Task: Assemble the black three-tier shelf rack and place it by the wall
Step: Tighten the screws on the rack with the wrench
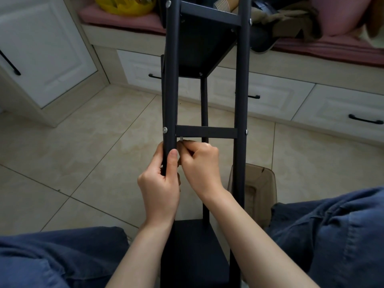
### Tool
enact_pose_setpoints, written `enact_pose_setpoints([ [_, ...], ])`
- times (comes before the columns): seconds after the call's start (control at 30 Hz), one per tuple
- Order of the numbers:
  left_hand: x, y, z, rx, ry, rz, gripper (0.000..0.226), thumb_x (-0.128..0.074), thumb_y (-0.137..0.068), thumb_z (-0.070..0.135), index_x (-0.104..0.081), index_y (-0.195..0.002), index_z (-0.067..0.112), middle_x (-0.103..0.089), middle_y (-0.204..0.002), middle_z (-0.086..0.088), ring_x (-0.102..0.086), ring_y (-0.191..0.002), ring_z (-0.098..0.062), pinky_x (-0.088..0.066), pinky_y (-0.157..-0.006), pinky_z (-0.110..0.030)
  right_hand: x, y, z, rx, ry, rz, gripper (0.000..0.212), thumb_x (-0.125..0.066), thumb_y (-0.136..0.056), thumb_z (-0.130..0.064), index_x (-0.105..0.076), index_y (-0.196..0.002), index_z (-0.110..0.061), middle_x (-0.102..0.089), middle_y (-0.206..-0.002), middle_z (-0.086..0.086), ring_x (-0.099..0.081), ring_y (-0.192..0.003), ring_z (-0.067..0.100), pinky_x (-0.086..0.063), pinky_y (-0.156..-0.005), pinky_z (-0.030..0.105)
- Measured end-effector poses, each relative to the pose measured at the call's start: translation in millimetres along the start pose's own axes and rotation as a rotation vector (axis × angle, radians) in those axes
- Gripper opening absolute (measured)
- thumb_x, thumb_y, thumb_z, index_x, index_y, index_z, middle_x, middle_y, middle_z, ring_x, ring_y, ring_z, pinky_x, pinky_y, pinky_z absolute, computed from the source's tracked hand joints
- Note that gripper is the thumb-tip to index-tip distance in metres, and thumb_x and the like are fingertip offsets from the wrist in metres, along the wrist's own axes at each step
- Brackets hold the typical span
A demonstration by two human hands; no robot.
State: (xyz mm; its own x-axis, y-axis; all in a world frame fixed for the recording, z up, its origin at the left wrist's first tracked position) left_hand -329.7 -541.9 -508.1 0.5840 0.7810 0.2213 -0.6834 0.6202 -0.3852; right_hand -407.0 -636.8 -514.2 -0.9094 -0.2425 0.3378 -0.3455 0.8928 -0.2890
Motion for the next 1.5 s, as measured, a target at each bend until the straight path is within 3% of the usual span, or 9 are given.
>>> enact_pose_setpoints([
  [0.17,-1,0,0,-0.018,-0.012,0.001,0.045,-0.050,-0.101,0.036,-0.065,-0.133,0.008,-0.068,-0.092,0.023,-0.067,-0.079,0.006,-0.050,-0.070,-0.008,-8,-4,6,-0.037,-0.090,-0.040,0.027,-0.058,-0.098,-0.010,-0.073,-0.078,-0.002,-0.070,-0.066,0.007,-0.067,-0.061,0.019,-0.057,-0.063,0.040],
  [0.43,-1,0,-1,-0.020,0.018,-0.004,0.049,-0.048,-0.100,0.040,-0.066,-0.131,0.007,-0.066,-0.075,0.014,-0.065,-0.065,-0.007,-0.048,-0.061,-0.012,-13,-11,5,0.034,-0.123,0.006,0.023,-0.061,-0.097,-0.006,-0.072,-0.077,-0.003,-0.065,-0.064,0.002,-0.059,-0.057,0.004,-0.043,-0.055,0.009],
  [0.63,-1,-1,-2,-0.015,0.008,-0.002,0.051,-0.047,-0.100,0.043,-0.066,-0.130,0.007,-0.065,-0.073,0.015,-0.064,-0.063,-0.006,-0.047,-0.058,-0.011,-14,-10,5,0.048,-0.084,0.005,0.021,-0.061,-0.097,-0.007,-0.073,-0.080,-0.005,-0.063,-0.064,-0.004,-0.057,-0.058,0.000,-0.040,-0.056,0.006],
  [0.83,1,-2,-2,0.011,-0.005,0.031,0.048,-0.046,-0.098,0.050,-0.065,-0.129,0.019,-0.074,-0.087,0.005,-0.067,-0.073,-0.003,-0.054,-0.069,-0.019,-5,-10,2,0.007,0.155,-0.168,0.025,-0.055,-0.098,-0.015,-0.071,-0.082,-0.005,-0.069,-0.071,0.006,-0.063,-0.061,0.019,-0.055,-0.063,0.040],
  [1.03,2,-1,0,-0.012,-0.014,0.024,0.055,-0.047,-0.097,0.048,-0.066,-0.130,0.008,-0.069,-0.087,0.015,-0.066,-0.079,0.007,-0.048,-0.070,-0.006,17,2,-13,-0.095,0.499,-0.398,0.023,-0.050,-0.098,-0.023,-0.066,-0.087,-0.012,-0.062,-0.076,0.003,-0.062,-0.064,0.021,-0.059,-0.062,0.040],
  [1.13,3,-1,-1,0.007,0.011,0.017,0.059,-0.045,-0.095,0.052,-0.066,-0.129,0.008,-0.068,-0.079,0.009,-0.066,-0.069,-0.003,-0.050,-0.062,-0.011,34,5,-28,-0.117,0.654,-0.507,0.019,-0.051,-0.096,-0.024,-0.065,-0.086,-0.015,-0.060,-0.077,0.001,-0.061,-0.066,0.019,-0.056,-0.060,0.033],
  [1.3,7,1,-5,0.048,0.053,0.023,0.064,-0.047,-0.093,0.057,-0.066,-0.131,0.009,-0.069,-0.076,-0.003,-0.061,-0.058,-0.007,-0.054,-0.057,-0.027,76,-14,-50,-0.178,0.741,-0.569,0.021,-0.051,-0.095,-0.020,-0.070,-0.089,-0.015,-0.066,-0.086,0.007,-0.065,-0.072,0.027,-0.060,-0.069,0.042],
  [1.4,8,2,-9,0.078,0.066,0.022,0.059,-0.053,-0.092,0.055,-0.067,-0.130,0.012,-0.067,-0.075,-0.001,-0.063,-0.061,-0.015,-0.058,-0.060,-0.040,97,-32,-49,-0.187,0.683,-0.573,0.021,-0.055,-0.099,-0.024,-0.073,-0.088,-0.019,-0.064,-0.078,-0.001,-0.057,-0.054,0.002,-0.046,-0.046,0.014],
  [1.5,9,2,-10,0.076,0.053,0.013,0.043,-0.059,-0.091,0.048,-0.067,-0.124,0.022,-0.065,-0.069,0.004,-0.063,-0.057,-0.016,-0.058,-0.057,-0.042,118,-55,-42,-0.204,0.584,-0.462,0.025,-0.058,-0.098,-0.028,-0.075,-0.080,-0.022,-0.055,-0.065,-0.010,-0.046,-0.044,0.000,-0.032,-0.040,0.009],
])
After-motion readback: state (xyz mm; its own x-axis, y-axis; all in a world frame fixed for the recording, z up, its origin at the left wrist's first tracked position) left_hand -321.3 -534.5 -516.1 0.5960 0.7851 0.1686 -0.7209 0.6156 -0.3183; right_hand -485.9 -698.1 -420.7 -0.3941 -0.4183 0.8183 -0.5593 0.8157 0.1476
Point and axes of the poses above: each hand's wrist, its own y-axis away from the middle knuckle, its own x-axis out of the back of the hand, z = x × y, the point moved 6 cm from there along -y, towards the middle knuckle
